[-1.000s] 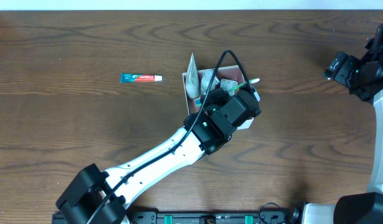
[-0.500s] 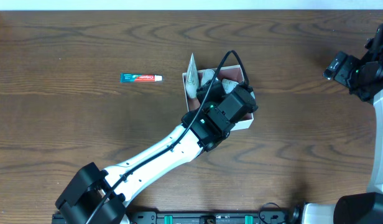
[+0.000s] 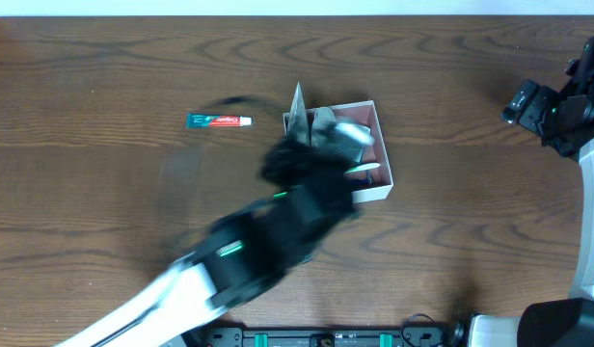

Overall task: Pack container
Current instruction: 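Carry the toothbrush into the box and lay it along the front, then move the left gripper back toward the Colgate toothpaste tube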

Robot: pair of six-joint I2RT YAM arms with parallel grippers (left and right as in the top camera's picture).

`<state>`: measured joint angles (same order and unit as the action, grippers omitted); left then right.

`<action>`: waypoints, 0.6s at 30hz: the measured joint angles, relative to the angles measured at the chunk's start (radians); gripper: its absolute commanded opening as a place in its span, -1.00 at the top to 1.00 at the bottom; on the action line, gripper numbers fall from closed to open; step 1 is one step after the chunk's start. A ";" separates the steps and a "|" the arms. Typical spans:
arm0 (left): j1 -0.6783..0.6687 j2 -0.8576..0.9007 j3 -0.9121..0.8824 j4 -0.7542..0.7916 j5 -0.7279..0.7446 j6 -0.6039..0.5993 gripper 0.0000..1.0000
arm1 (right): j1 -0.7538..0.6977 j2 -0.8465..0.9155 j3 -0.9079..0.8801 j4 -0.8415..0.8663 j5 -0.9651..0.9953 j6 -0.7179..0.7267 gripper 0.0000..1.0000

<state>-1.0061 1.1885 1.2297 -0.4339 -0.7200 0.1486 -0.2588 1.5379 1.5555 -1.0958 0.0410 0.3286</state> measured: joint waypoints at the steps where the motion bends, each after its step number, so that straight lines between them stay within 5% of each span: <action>1: 0.018 -0.061 0.006 -0.003 -0.002 -0.051 -0.21 | 0.000 0.000 0.000 0.000 0.000 0.000 -0.99; 9: 0.306 -0.216 0.054 0.051 -0.030 -0.251 -0.56 | 0.000 0.000 0.000 0.000 0.000 0.000 -0.99; 18: 0.575 0.146 0.367 -0.389 0.143 -0.382 -0.97 | 0.000 0.000 0.000 0.000 0.000 0.000 -0.98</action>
<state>-0.4309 1.3350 1.5963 -0.8230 -0.5770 -0.2333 -0.2588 1.5379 1.5555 -1.0958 0.0406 0.3286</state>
